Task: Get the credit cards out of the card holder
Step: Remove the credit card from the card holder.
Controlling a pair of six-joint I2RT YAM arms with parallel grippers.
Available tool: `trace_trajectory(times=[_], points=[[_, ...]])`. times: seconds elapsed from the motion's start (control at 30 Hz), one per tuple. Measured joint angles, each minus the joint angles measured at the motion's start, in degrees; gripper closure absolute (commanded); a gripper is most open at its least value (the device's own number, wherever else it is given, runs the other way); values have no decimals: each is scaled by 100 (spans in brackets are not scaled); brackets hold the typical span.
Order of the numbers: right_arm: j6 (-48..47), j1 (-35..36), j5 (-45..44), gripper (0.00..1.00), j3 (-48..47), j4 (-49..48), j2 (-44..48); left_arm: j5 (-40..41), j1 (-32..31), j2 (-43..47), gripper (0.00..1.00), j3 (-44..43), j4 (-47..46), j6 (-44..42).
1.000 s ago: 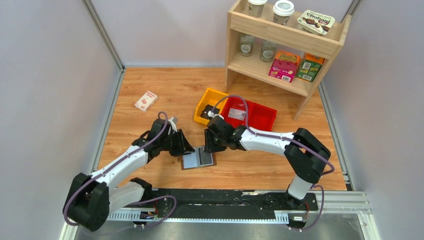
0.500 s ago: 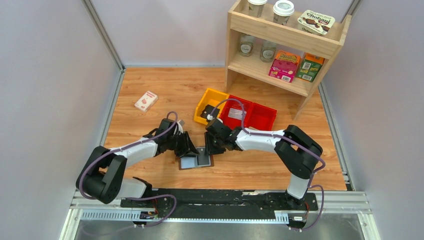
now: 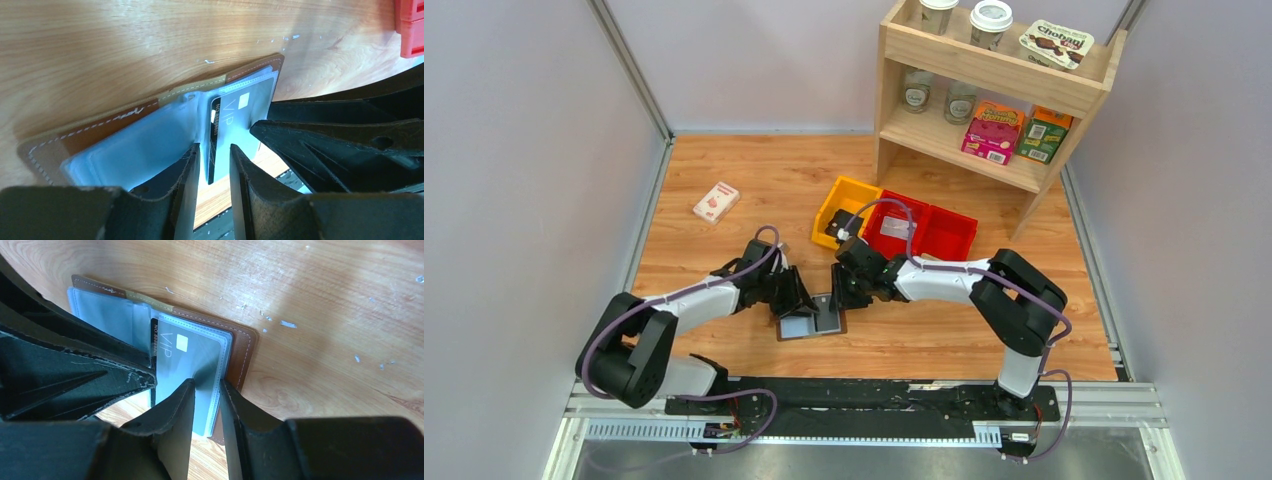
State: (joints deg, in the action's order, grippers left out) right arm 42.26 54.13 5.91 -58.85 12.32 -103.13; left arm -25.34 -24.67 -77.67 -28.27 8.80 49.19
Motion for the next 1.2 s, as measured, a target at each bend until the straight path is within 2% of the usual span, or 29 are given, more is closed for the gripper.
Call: trace_trajectory(times=[0.23, 0.53, 0.73, 1.03, 1.2], points=[[28, -24, 76, 69, 48, -105, -7, 297, 2, 435, 63, 15, 138, -2], [146, -92, 243, 69, 166, -319, -7, 122, 2, 46, 65, 48, -136, 72], [254, -168, 402, 69, 275, -505, 0, -48, 9, -20, 71, 90, -334, 136], [455, -267, 614, 69, 437, -885, -15, -74, 28, 839, 74, 352, -551, 291], [553, -317, 715, 69, 479, -1014, -42, -81, 46, 984, 76, 509, -885, 424]])
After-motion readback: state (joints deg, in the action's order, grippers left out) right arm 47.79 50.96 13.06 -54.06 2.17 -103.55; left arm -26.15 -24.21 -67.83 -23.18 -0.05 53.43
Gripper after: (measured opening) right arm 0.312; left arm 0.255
